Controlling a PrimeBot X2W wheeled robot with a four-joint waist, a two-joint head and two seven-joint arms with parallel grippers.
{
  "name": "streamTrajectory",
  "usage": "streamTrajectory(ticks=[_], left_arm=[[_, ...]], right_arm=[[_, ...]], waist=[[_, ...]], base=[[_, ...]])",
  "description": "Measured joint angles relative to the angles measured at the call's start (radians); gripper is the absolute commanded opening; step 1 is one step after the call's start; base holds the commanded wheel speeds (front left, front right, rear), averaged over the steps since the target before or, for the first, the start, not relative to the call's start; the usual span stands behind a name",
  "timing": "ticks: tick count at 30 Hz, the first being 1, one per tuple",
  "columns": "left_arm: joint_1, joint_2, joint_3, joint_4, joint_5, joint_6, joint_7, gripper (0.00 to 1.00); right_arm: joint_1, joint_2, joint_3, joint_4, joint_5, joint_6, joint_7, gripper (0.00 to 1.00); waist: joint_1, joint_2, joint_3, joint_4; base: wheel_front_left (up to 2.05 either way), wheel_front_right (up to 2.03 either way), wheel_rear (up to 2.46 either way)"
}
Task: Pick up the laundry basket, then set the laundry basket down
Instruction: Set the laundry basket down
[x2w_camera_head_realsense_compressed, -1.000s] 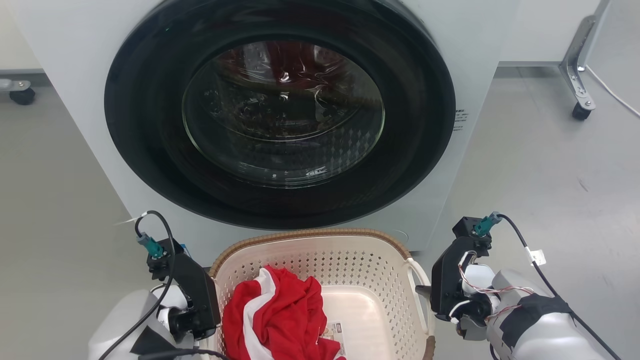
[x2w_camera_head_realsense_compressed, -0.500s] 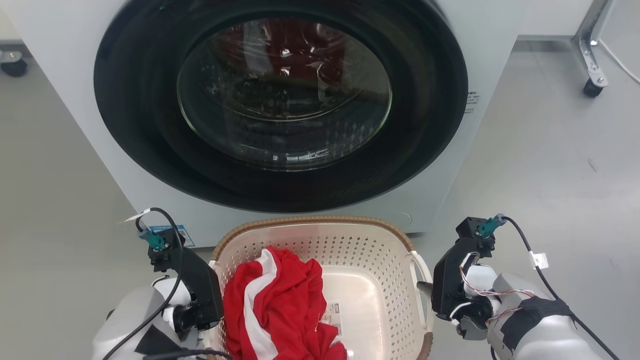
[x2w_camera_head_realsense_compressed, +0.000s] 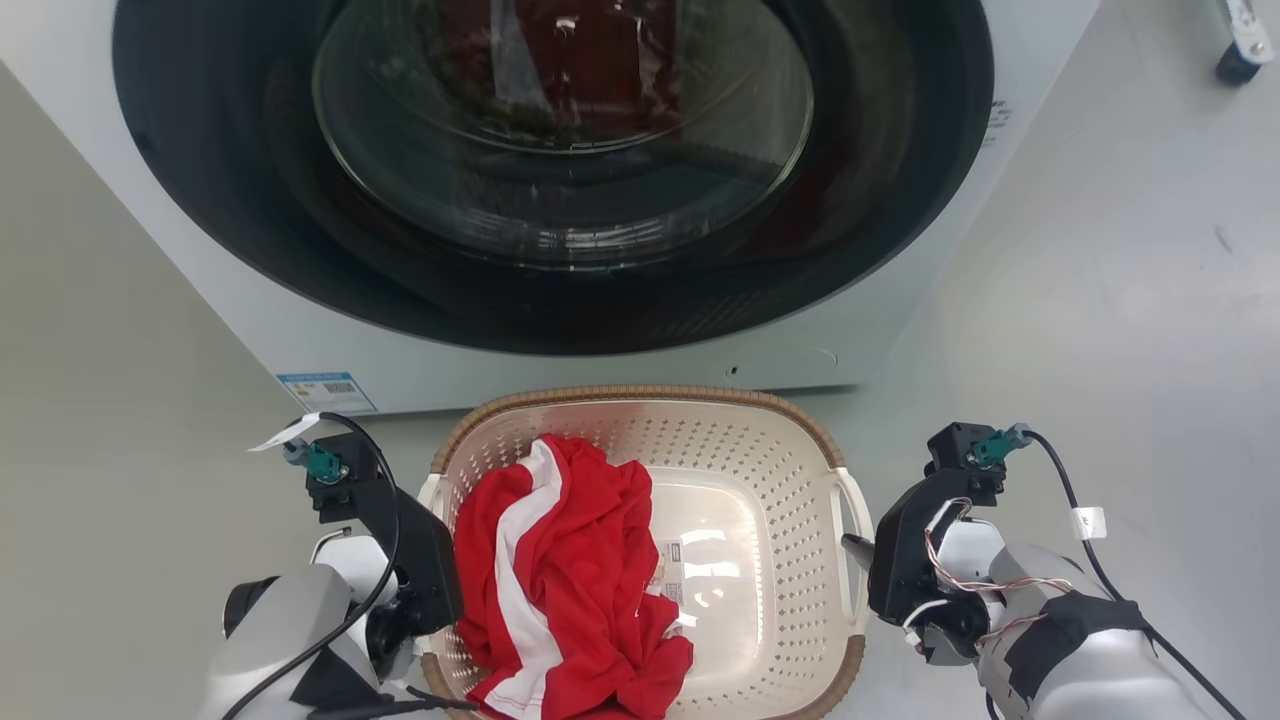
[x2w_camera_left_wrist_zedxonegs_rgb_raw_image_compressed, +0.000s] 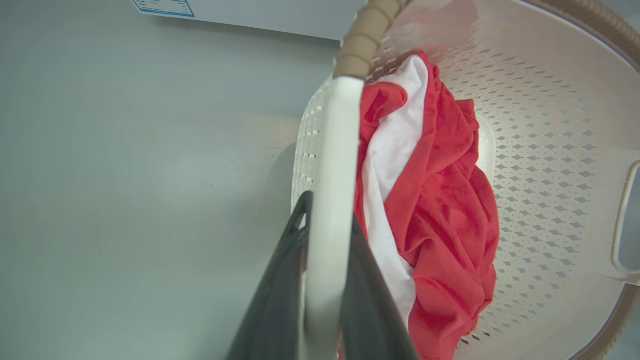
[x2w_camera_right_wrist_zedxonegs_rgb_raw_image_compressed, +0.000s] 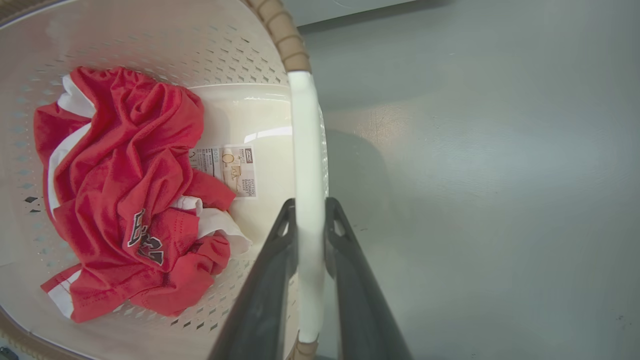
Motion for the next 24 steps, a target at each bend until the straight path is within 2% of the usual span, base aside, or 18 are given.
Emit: streamTrajectory(ticks=[24], left_arm=[[-0.012, -0.014, -0.039, -0.028, 0.041, 0.046, -0.239, 0.0]], right_arm=[[-0.055, -0.017, 0.034, -0.023, -0.071, -0.009, -0.231, 0.0]], waist=[[0.0001, 0.0, 0.301, 0.002]], base=[[0.0, 0.0, 0.0]])
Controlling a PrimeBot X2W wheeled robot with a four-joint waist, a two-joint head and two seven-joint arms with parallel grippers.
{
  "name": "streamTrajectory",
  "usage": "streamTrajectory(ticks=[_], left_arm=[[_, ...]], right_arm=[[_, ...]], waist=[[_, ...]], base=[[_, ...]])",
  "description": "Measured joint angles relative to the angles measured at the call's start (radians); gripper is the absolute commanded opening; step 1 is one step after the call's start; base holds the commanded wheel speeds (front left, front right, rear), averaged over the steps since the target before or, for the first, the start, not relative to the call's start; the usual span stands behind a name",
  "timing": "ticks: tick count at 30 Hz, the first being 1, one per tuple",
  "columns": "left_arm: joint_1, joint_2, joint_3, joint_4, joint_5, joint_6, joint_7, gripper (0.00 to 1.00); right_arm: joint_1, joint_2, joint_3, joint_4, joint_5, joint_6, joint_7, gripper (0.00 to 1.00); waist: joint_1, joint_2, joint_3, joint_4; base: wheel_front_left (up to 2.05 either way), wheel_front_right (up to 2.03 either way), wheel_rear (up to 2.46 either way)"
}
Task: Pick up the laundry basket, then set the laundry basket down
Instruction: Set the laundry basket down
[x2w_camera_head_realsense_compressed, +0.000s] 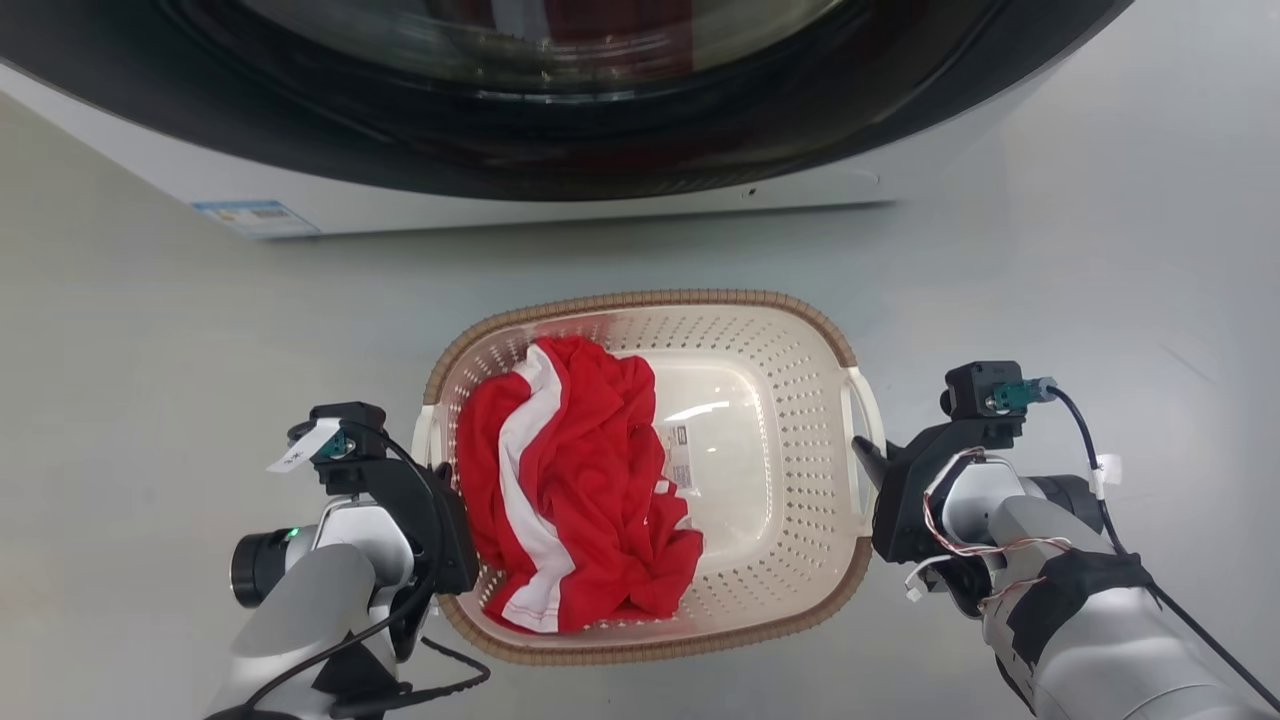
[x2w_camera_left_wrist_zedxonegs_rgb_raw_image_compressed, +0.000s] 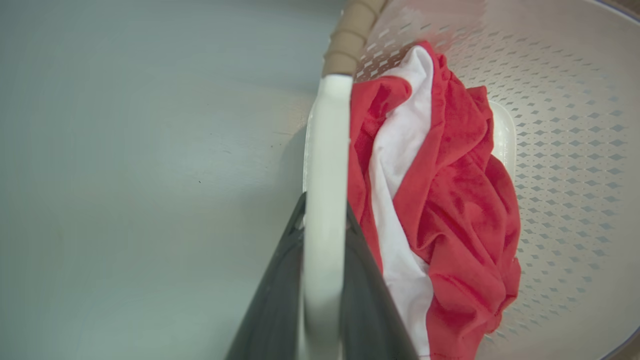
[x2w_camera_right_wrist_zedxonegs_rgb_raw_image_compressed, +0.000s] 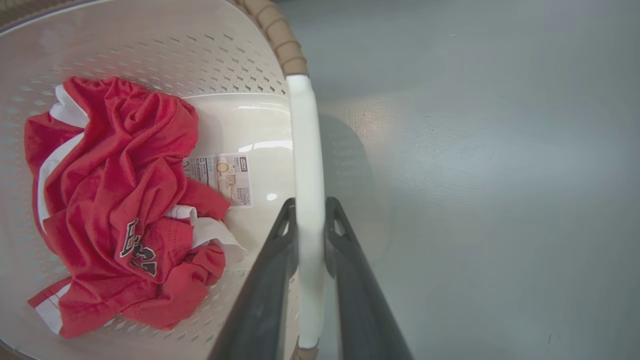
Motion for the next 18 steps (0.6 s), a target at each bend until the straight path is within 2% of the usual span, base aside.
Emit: streamTrajectory(ticks=[10, 18], left_arm=[[-0.021, -0.005, -0.017, -0.004, 0.02, 0.018, -0.074, 0.0], [-0.03, -0.007, -0.029, 0.0, 0.028, 0.034, -0.129, 0.0]], right_arm=[[-0.017, -0.012, 0.017, -0.006, -0.037, 0.0, -0.107, 0.0], [-0.025, -0.012, 0.033, -0.007, -0.062, -0.009, -0.194, 0.0]], waist=[[0.0, 0.0, 0.112, 0.01], [-0.0001, 0.0001, 0.156, 0.019]], base=[[0.0, 0.0, 0.0], [0.0, 0.0, 0.0]])
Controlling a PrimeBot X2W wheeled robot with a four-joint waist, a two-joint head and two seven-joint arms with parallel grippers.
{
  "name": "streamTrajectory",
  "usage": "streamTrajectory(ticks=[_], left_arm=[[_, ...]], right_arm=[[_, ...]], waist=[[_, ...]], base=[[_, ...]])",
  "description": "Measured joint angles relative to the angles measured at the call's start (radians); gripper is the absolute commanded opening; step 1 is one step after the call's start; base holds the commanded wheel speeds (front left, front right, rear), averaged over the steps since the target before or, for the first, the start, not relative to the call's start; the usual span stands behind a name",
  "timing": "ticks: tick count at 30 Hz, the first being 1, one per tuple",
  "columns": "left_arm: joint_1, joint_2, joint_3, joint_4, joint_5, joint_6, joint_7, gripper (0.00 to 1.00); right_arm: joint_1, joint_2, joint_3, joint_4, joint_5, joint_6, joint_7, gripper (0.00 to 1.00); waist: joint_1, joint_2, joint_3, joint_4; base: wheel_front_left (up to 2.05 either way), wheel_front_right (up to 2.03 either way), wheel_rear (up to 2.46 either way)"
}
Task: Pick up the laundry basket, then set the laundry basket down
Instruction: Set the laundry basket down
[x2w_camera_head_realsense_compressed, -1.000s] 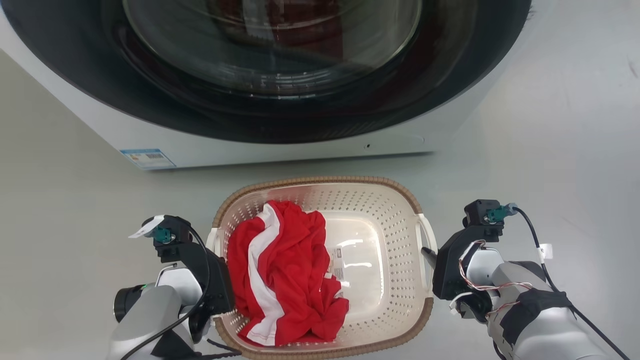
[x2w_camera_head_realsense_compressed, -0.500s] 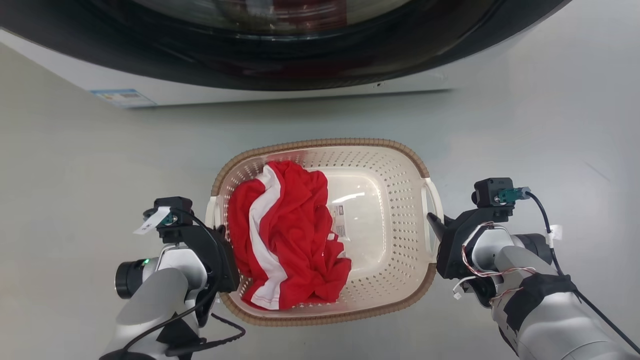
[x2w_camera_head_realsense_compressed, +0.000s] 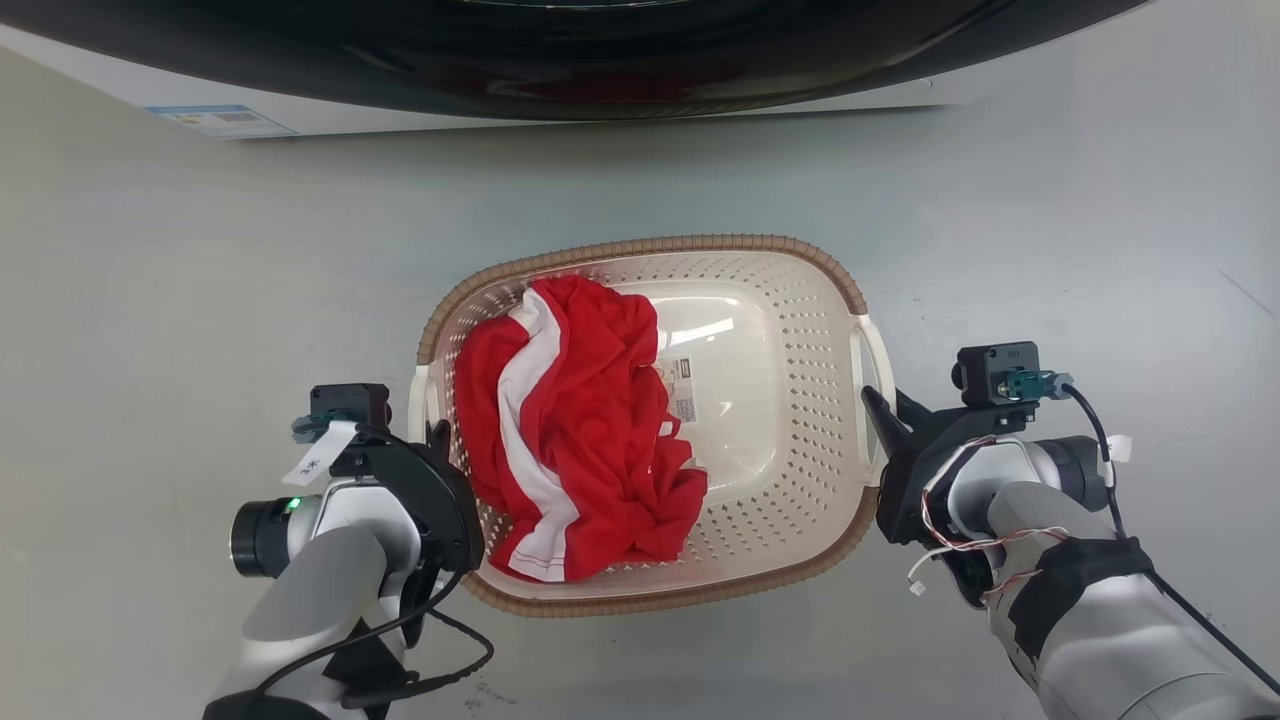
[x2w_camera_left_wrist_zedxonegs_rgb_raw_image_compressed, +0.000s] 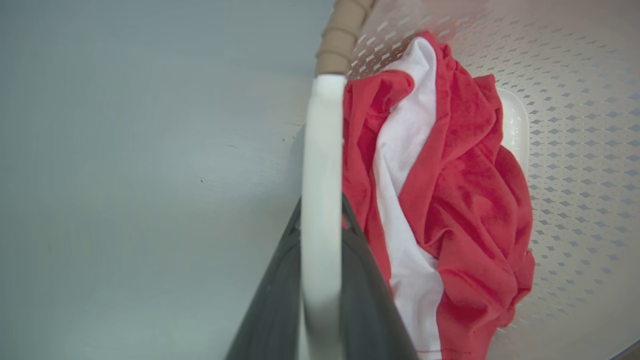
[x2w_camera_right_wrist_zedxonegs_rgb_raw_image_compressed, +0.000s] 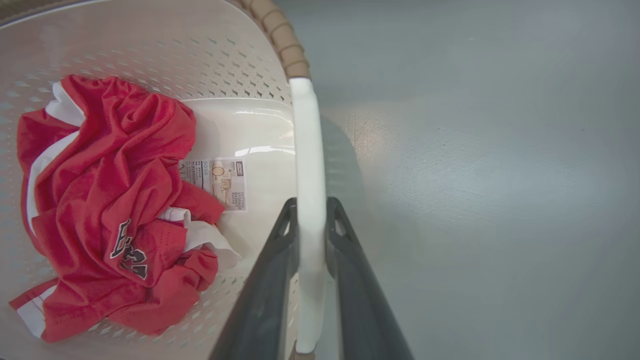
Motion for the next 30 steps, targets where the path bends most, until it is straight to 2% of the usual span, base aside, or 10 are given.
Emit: streamTrajectory(ticks=[10, 27, 28, 29, 30], left_arm=[[-0.009, -0.001, -0.01, -0.003, -0.004, -0.011, -0.035, 0.0], [-0.012, -0.001, -0.049, -0.009, -0.072, -0.036, 0.008, 0.0], [-0.012, -0.001, -0.051, -0.009, -0.075, -0.036, 0.009, 0.04], [-0.012, 0.0, -0.055, -0.011, -0.076, -0.036, 0.012, 0.28], [-0.012, 0.002, -0.059, -0.014, -0.077, -0.039, 0.012, 0.48]], right_arm=[[-0.019, 0.001, 0.001, 0.018, -0.008, -0.012, -0.051, 0.0], [-0.02, 0.007, -0.007, 0.056, 0.007, -0.012, -0.049, 0.0], [-0.02, 0.007, -0.006, 0.058, 0.007, -0.012, -0.049, 0.0], [-0.02, 0.007, -0.001, 0.058, 0.007, -0.01, -0.049, 0.0], [-0.02, 0.006, 0.004, 0.058, 0.004, -0.009, -0.05, 0.03]], waist=[[0.0, -0.0001, 0.024, -0.005], [0.0, -0.0001, 0.049, -0.022], [-0.0001, -0.0001, 0.05, -0.022], [0.0, -0.0001, 0.051, -0.022], [0.0, -0.0002, 0.051, -0.023]], base=[[0.0, 0.0, 0.0], [0.0, 0.0, 0.0], [0.0, 0.0, 0.0], [0.0, 0.0, 0.0], [0.0, 0.0, 0.0]])
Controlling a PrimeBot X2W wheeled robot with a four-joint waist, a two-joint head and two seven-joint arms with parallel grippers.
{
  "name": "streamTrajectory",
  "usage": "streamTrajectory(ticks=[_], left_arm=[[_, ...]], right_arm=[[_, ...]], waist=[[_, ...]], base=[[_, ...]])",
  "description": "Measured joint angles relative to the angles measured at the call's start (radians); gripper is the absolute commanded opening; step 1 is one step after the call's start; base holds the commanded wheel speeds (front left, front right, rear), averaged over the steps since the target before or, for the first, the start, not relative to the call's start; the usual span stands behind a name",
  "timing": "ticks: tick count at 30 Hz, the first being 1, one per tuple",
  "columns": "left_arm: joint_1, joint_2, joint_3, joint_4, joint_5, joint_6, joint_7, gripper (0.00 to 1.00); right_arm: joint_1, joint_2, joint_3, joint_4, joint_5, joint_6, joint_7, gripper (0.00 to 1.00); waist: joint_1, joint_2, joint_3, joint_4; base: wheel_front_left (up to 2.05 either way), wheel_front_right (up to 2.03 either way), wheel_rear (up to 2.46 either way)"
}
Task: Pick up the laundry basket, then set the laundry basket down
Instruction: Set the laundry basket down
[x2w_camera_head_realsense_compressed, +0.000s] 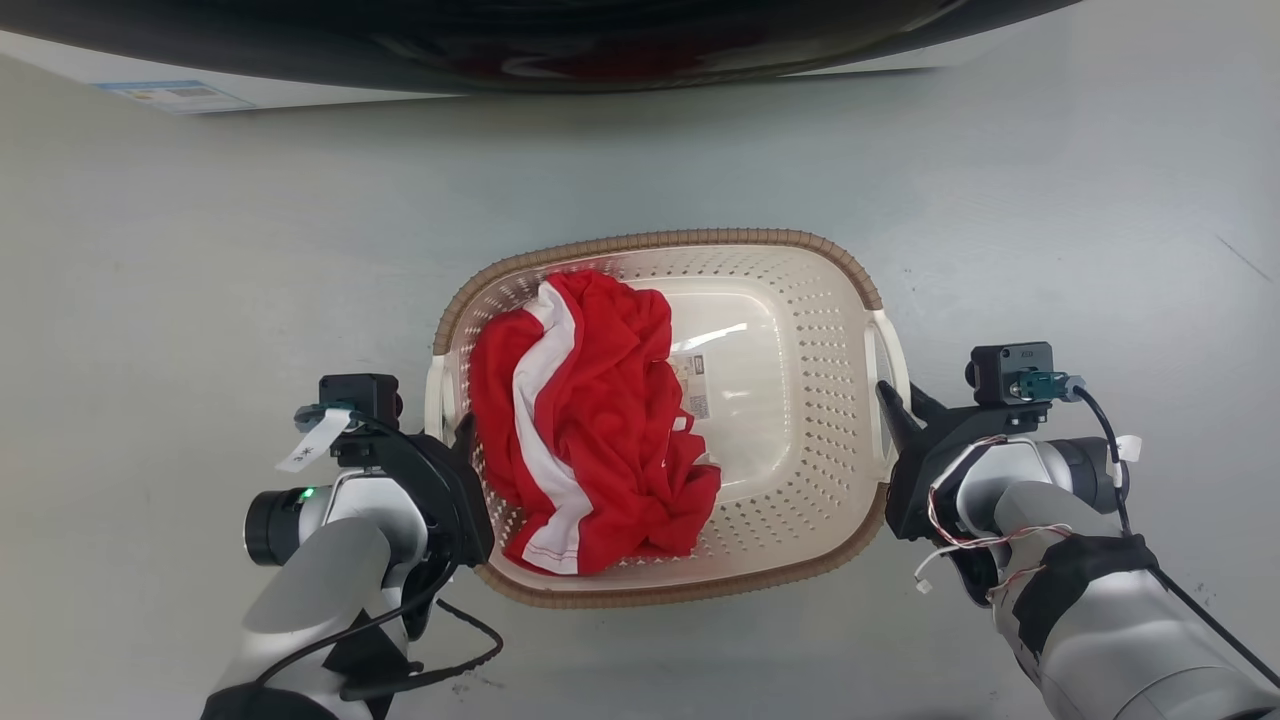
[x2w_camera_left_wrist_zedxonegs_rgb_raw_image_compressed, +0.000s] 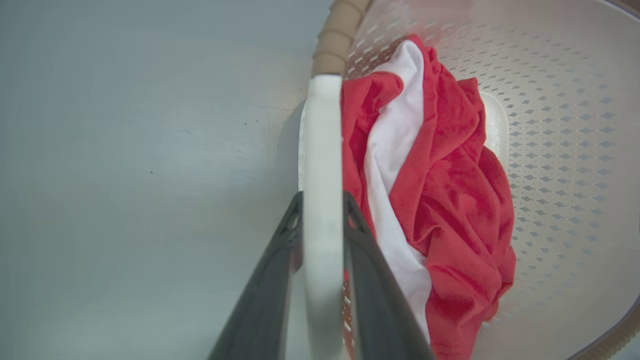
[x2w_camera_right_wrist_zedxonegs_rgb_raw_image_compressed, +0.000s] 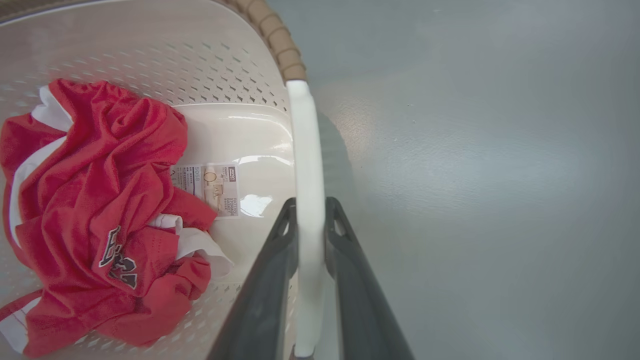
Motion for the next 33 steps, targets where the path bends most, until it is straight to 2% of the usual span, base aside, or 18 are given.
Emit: streamTrajectory(ticks=[1, 2, 16, 33], left_arm=[[0.0, 0.002, -0.003, -0.002, -0.003, -0.006, 0.0, 0.87], [0.0, 0.003, -0.006, -0.004, -0.006, -0.006, 0.001, 1.0], [0.0, 0.004, -0.043, -0.016, -0.038, -0.007, -0.007, 1.0], [0.01, 0.011, -0.06, 0.015, -0.024, -0.022, -0.12, 1.0]], right_arm=[[0.0, 0.0, 0.0, -0.001, 0.0, 0.002, -0.002, 0.49], [-0.002, 0.0, 0.0, -0.002, 0.0, 0.002, -0.005, 1.0], [-0.003, -0.003, 0.004, -0.001, -0.003, 0.007, -0.055, 1.0], [0.053, -0.022, 0.009, 0.005, -0.007, 0.01, -0.106, 1.0]], waist=[[0.0, 0.0, 0.001, 0.0], [-0.0001, -0.0001, 0.001, 0.0], [-0.0002, -0.0001, -0.019, 0.008], [-0.0002, -0.0001, -0.161, 0.008]], base=[[0.0, 0.0, 0.0], [0.0, 0.0, 0.0], [0.0, 0.0, 0.0], [0.0, 0.0, 0.0]])
